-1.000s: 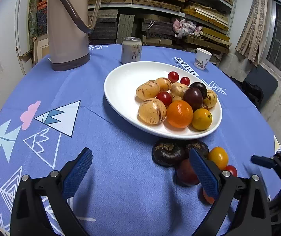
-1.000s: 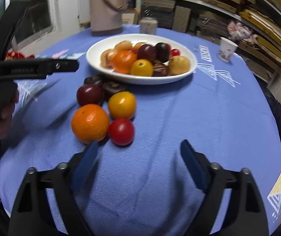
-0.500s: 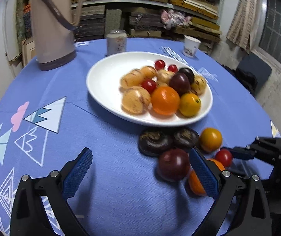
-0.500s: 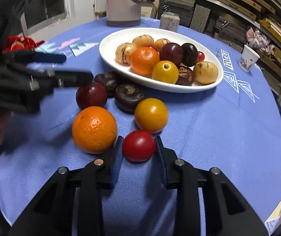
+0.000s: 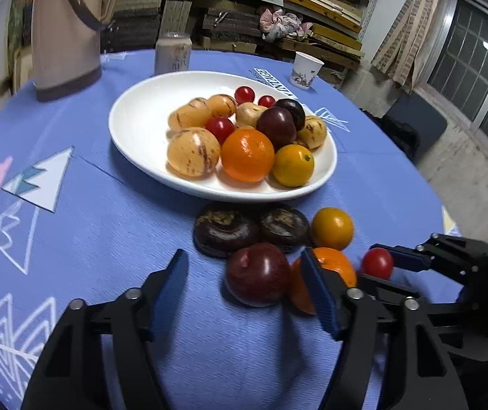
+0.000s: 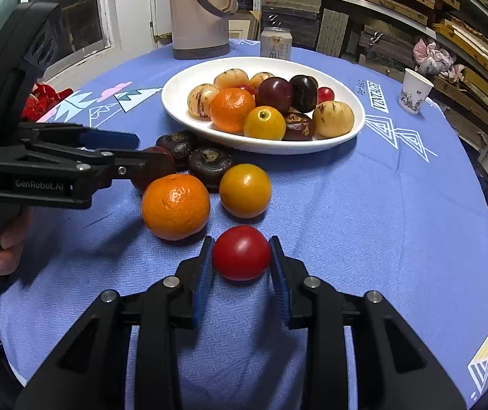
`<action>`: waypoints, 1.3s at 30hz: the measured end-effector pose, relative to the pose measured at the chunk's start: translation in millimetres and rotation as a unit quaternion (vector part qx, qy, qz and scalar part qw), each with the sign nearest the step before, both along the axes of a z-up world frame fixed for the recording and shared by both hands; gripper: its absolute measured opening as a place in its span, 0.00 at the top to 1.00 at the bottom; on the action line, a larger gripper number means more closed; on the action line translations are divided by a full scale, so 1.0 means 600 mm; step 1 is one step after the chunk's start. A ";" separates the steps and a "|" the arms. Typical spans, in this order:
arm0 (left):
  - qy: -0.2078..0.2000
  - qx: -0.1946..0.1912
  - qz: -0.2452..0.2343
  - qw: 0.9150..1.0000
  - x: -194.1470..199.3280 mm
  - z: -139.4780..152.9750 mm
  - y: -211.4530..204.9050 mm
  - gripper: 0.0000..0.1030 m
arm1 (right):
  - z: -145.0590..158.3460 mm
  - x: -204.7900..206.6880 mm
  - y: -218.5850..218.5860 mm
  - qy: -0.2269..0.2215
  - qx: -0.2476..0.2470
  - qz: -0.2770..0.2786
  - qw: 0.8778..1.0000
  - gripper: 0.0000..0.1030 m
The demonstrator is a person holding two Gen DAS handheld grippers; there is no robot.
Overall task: Organize fruits
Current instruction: 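Grasp a red tomato with the right tool while the left grasps a dark red plum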
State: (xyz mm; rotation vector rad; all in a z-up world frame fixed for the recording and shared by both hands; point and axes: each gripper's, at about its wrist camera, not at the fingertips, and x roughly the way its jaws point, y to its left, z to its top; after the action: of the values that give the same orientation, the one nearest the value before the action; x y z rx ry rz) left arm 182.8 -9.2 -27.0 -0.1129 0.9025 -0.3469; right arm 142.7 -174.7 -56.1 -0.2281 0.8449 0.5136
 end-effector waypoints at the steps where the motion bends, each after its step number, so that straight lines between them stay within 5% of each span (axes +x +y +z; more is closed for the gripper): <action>1: 0.014 -0.020 0.003 1.000 0.004 -0.003 0.007 0.35 | 0.000 0.000 0.001 0.000 0.000 -0.001 1.000 0.70; 5: 0.077 -0.110 0.024 0.991 0.024 -0.019 0.049 0.39 | 0.001 -0.003 0.000 0.001 -0.001 -0.001 1.000 0.69; 12: 0.056 -0.020 0.003 0.998 0.011 -0.008 0.022 0.23 | 0.000 -0.004 0.000 0.001 0.000 0.001 1.000 0.69; 19: 0.043 -0.018 0.010 0.999 0.009 -0.015 0.018 0.24 | -0.001 -0.003 0.006 0.000 -0.004 0.002 1.000 0.69; 22: 0.036 -0.007 0.010 0.999 0.004 -0.018 0.009 0.29 | 0.000 -0.003 0.006 -0.001 -0.004 -0.001 1.000 0.69; 25: 0.029 -0.007 -0.005 1.000 -0.003 -0.019 -0.005 0.60 | 0.000 -0.004 0.005 -0.001 -0.004 -0.002 1.000 0.69; 39: -0.004 0.021 -0.015 1.000 -0.015 -0.006 -0.014 0.62 | 0.009 -0.006 -0.012 -0.009 0.000 -0.022 1.000 0.69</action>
State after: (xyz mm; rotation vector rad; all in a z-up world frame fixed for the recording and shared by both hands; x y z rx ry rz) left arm 173.7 -17.4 -30.4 -0.0604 0.9036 -0.3557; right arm 138.9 -182.2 -50.8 -0.2140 0.8306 0.4699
